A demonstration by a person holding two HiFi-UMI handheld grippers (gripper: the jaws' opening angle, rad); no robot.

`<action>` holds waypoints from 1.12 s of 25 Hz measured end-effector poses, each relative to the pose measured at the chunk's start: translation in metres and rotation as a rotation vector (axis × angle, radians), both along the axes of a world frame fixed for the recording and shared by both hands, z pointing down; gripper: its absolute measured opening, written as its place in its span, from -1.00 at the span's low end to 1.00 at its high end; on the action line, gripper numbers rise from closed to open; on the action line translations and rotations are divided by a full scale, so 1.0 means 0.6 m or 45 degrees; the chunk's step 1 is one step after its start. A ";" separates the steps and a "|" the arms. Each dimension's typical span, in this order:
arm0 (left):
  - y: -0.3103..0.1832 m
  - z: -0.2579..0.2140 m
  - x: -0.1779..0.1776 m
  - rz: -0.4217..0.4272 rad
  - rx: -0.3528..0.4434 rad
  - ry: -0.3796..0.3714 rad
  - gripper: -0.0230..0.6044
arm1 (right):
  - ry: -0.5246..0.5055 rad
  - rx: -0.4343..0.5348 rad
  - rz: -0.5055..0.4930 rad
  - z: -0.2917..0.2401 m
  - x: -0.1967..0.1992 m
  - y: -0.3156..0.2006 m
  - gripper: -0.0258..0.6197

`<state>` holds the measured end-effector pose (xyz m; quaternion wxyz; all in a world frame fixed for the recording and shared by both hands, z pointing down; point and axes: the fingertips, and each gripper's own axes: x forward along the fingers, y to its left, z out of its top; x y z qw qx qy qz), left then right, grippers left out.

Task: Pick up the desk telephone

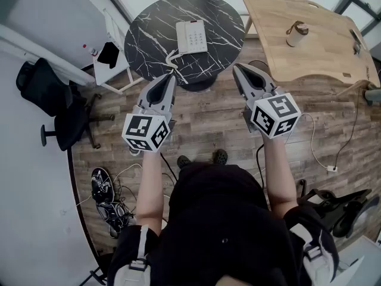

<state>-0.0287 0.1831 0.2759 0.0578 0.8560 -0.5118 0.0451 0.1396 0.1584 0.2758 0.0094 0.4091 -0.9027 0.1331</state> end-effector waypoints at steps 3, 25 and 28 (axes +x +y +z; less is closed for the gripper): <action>0.005 -0.002 0.003 -0.004 0.001 0.003 -0.83 | 0.017 0.006 -0.001 -0.001 0.004 0.006 -0.83; 0.033 0.023 0.038 0.023 -0.037 -0.005 -0.83 | 0.004 -0.068 -0.059 0.037 0.020 0.045 -0.82; 0.021 0.033 0.035 0.032 -0.052 -0.008 -0.83 | 0.014 -0.087 -0.050 0.047 0.018 0.035 -0.82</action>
